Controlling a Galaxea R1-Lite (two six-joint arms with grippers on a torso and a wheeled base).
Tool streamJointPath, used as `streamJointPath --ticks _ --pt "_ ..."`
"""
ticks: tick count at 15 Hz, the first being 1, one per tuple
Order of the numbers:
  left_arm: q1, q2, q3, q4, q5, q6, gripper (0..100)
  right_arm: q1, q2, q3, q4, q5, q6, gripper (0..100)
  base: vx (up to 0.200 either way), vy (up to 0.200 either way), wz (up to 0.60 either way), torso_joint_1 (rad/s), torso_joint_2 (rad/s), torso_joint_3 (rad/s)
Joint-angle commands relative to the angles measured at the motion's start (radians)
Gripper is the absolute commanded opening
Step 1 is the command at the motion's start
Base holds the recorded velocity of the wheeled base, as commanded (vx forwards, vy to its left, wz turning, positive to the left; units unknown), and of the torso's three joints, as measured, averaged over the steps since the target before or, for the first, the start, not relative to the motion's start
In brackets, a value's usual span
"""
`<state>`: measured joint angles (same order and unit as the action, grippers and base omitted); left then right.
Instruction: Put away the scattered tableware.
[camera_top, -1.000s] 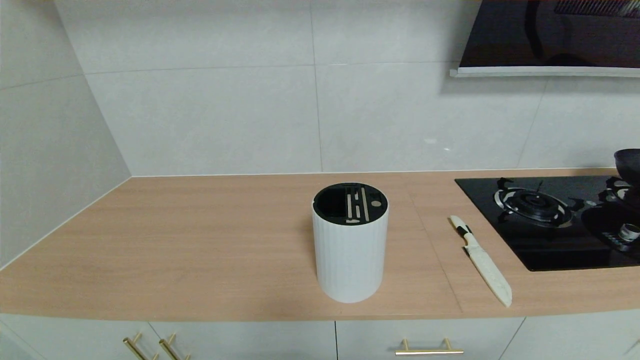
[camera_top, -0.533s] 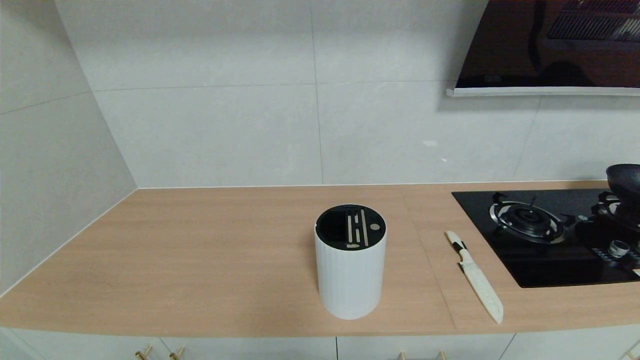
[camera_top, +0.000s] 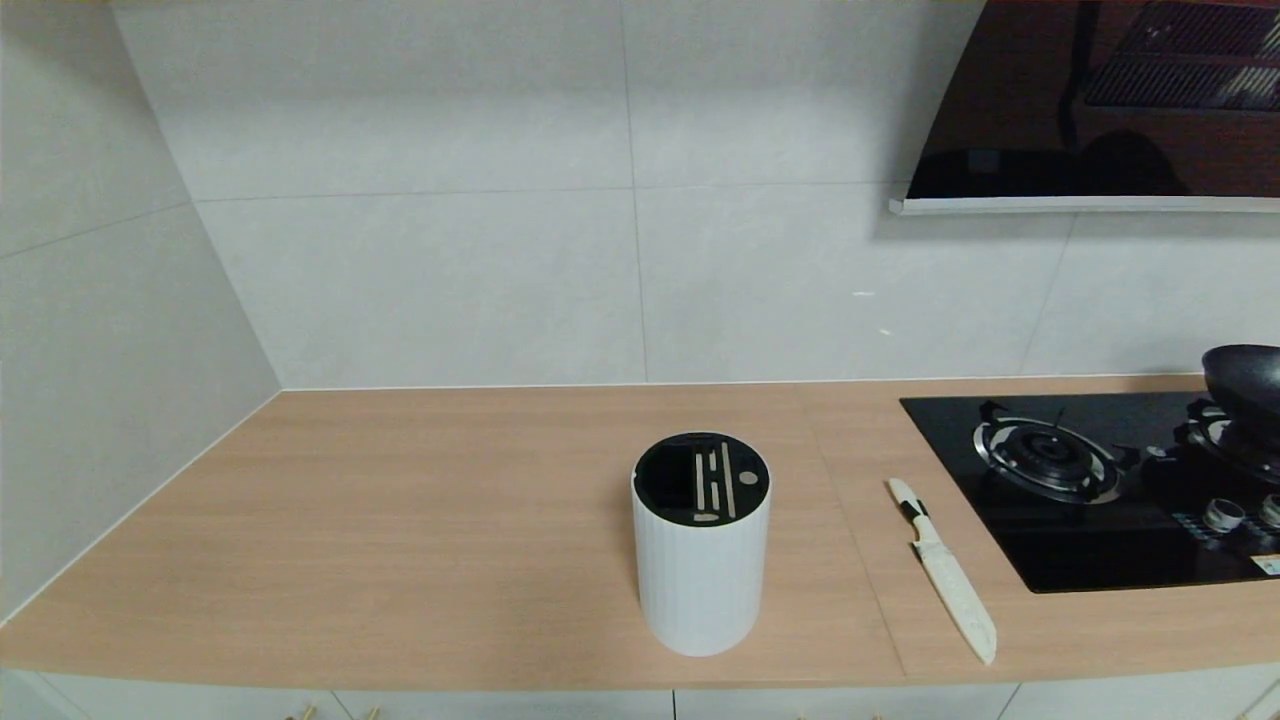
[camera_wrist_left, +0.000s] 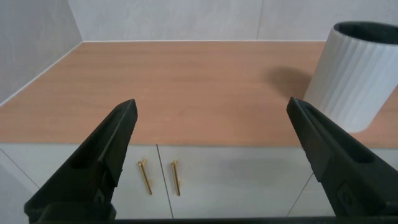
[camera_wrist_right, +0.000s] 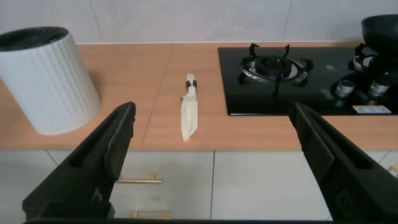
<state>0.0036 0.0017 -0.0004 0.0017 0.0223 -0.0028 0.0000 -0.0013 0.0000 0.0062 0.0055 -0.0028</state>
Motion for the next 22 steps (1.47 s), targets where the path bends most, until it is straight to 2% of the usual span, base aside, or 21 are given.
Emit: streamJointPath --ticks 1,8,10,11,15,17,20,21,22 --pt "0.001 0.0 0.0 0.0 0.001 0.0 100 0.0 0.001 0.0 0.0 0.001 0.0 100 0.0 0.0 0.0 0.0 0.0 0.0" --pt "-0.001 0.0 0.0 0.0 0.001 0.001 100 0.0 0.001 -0.003 -0.005 -0.01 -0.006 100 0.0 0.0 0.0 0.0 0.0 0.0" --pt "-0.001 0.0 0.0 0.0 0.001 0.001 100 0.006 0.033 -0.137 -0.009 0.013 0.009 100 0.0 0.0 0.0 0.0 0.0 0.0" --pt "-0.001 0.0 0.0 0.0 0.001 0.001 100 0.012 0.112 -0.199 -0.008 0.033 0.018 100 0.0 0.0 0.0 0.0 0.0 0.0" --pt "0.001 0.0 0.0 0.0 0.001 0.001 100 0.014 0.434 -0.31 -0.012 0.12 0.014 100 0.0 0.0 0.0 0.0 0.0 0.0" --pt "0.001 0.0 0.0 0.0 0.001 0.001 100 0.025 0.598 -0.359 -0.014 0.128 0.014 100 0.0 0.0 0.0 0.0 0.0 0.0" --pt "-0.001 0.0 0.0 0.0 0.001 0.001 100 0.163 0.853 -0.428 -0.057 0.1 0.029 100 0.0 0.0 0.0 0.0 0.0 0.0" --pt "0.001 0.0 0.0 0.0 0.001 0.001 100 0.178 0.888 -0.428 -0.081 0.087 0.029 100 0.0 0.0 0.0 0.0 0.0 0.0" --pt "0.001 0.0 0.0 0.0 0.001 0.001 100 0.239 1.009 -0.43 -0.172 0.011 0.03 100 0.0 0.0 0.0 0.0 0.0 0.0"
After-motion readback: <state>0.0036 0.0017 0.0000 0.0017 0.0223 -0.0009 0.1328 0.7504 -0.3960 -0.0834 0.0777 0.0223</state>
